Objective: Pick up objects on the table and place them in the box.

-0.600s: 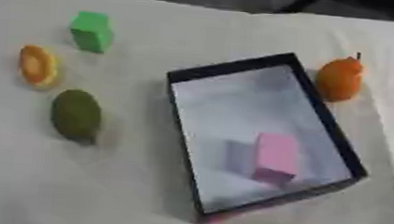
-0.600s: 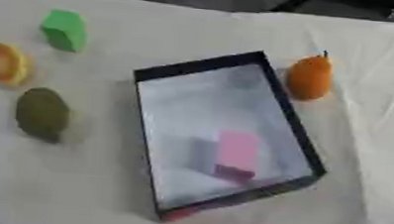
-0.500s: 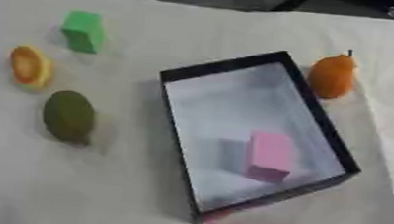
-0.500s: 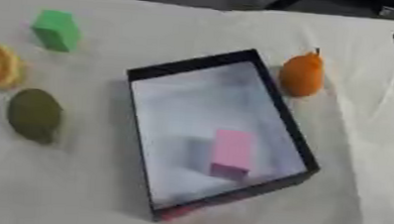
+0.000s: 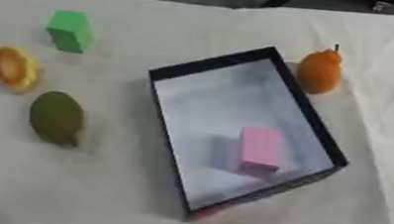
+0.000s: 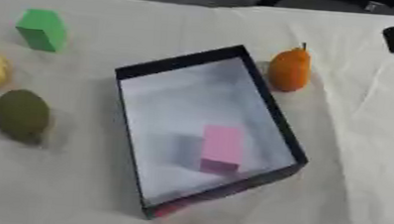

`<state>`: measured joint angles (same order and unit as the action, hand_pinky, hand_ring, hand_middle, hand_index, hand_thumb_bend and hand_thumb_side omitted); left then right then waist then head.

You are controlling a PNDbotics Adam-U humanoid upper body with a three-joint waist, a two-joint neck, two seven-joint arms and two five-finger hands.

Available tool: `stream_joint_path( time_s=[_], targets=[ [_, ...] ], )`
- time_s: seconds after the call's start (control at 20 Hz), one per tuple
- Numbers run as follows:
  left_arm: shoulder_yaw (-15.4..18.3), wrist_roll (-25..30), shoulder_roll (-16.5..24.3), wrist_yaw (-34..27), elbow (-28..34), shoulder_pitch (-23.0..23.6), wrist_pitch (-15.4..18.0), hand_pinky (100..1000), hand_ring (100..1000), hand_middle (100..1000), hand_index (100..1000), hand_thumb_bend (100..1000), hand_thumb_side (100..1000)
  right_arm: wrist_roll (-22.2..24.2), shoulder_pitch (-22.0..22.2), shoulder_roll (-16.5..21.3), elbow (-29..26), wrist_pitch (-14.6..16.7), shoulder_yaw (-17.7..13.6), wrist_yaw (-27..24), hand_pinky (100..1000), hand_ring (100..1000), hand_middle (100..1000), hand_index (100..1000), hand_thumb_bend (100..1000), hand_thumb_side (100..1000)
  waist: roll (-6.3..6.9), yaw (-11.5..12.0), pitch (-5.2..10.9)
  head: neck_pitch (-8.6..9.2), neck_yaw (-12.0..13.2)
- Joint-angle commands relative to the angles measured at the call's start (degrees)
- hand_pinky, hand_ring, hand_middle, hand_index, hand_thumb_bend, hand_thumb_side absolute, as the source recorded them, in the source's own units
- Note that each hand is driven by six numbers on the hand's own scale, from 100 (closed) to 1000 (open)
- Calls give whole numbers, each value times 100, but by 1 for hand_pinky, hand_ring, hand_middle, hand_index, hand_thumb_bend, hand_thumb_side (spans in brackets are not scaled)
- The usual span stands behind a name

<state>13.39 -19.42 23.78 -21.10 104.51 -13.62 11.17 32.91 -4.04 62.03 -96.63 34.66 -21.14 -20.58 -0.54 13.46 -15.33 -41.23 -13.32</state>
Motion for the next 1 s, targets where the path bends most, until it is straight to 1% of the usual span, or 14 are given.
stream_joint_path(
  time_s=[0.05,0.2,0.4,0.65,0.85,0.9,0.95,1.0],
  targets=[
    [45,-4,207,30,58,-24,-10,712,823,761,853,175,734,331,-61,142,-19,298,-75,-3,879,956,900,981,100,100,-63,-2,192,27,0],
    [37,1,202,28,64,-34,-10,712,823,761,853,175,733,435,-141,159,-5,349,29,72,881,958,902,981,100,100,-61,17,193,45,-24],
    [18,13,192,22,75,-59,-9,712,824,762,853,175,732,648,-333,157,163,504,301,420,884,961,906,984,100,100,-55,65,196,70,-84],
    [-5,30,182,11,79,-93,-10,712,824,762,853,175,731,906,-657,103,601,890,667,1214,890,964,912,980,100,105,-48,141,197,106,-145],
    [-22,46,175,0,78,-114,-16,711,824,762,853,175,731,879,-858,32,1008,1127,877,1803,890,963,911,978,120,140,-47,181,194,128,-171],
    [-25,49,174,-2,78,-118,-17,711,824,762,853,175,731,855,-896,22,1097,1174,917,1925,890,963,911,978,134,124,-47,186,193,133,-173],
    [-28,52,173,-5,77,-123,-19,711,824,762,854,175,732,827,-929,13,1173,1219,953,2034,891,963,912,978,134,149,-46,190,191,138,-175],
    [-33,56,172,-8,76,-128,-20,711,824,762,853,175,732,802,-959,5,1245,1263,990,2134,891,963,912,978,143,155,-45,194,189,141,-176]
  ],
)
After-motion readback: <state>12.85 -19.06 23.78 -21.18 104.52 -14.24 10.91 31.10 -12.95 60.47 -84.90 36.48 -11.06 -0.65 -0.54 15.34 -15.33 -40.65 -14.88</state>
